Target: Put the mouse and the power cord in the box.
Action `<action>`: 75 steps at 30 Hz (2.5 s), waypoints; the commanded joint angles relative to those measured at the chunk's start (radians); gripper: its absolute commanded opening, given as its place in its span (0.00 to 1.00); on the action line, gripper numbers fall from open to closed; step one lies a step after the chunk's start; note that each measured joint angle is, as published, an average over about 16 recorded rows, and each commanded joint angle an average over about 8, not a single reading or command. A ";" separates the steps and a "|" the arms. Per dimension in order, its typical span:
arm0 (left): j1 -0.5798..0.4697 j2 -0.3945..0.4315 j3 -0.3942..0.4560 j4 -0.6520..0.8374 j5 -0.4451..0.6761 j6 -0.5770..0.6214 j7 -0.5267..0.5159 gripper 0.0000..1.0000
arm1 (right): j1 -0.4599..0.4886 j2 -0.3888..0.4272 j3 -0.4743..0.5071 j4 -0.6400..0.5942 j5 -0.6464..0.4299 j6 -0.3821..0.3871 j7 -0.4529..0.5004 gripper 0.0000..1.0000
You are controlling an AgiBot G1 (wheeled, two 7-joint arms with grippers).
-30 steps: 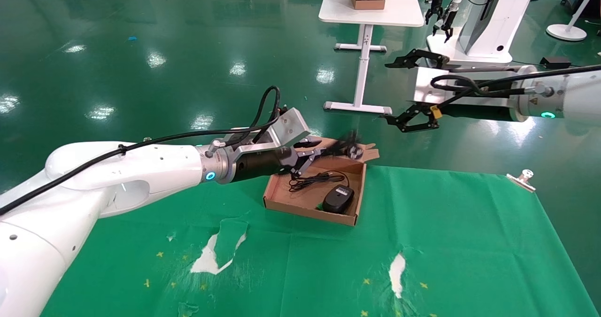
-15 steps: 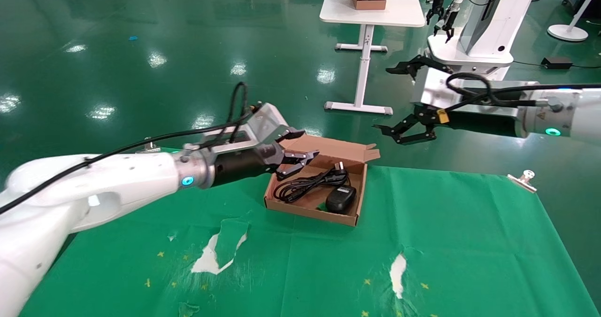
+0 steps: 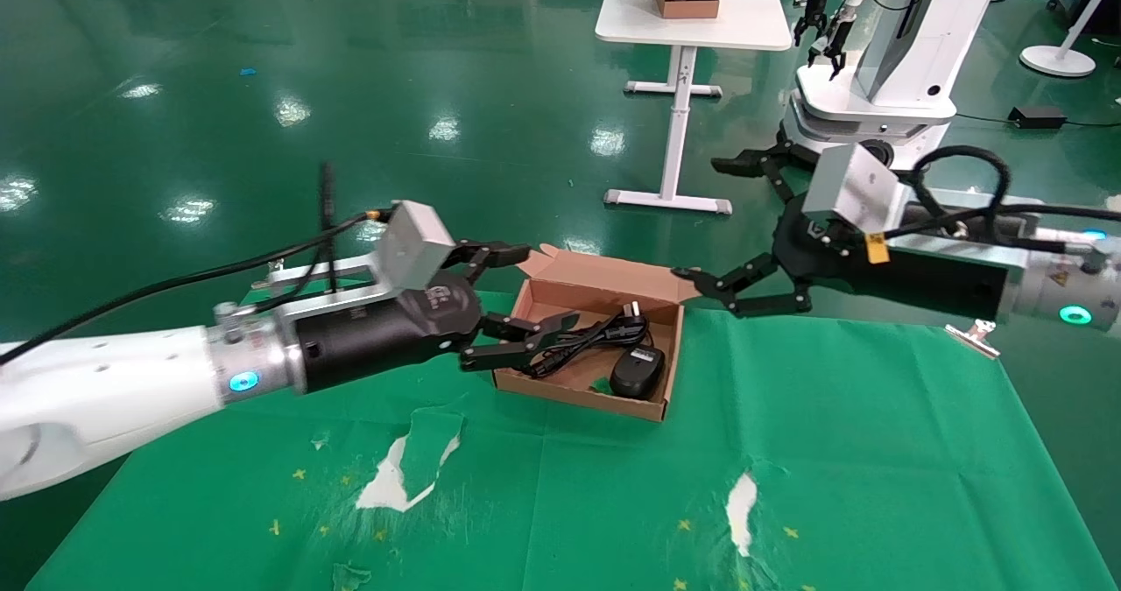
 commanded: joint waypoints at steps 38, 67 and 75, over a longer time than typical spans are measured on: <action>0.361 -0.474 -0.250 -0.586 -0.384 0.408 -0.277 1.00 | -0.528 0.304 0.218 0.702 0.384 -0.244 0.648 1.00; 0.356 -0.467 -0.248 -0.576 -0.379 0.402 -0.274 1.00 | -0.519 0.300 0.216 0.691 0.379 -0.240 0.642 1.00; 0.355 -0.465 -0.247 -0.574 -0.377 0.400 -0.274 1.00 | -0.517 0.299 0.215 0.688 0.377 -0.239 0.641 1.00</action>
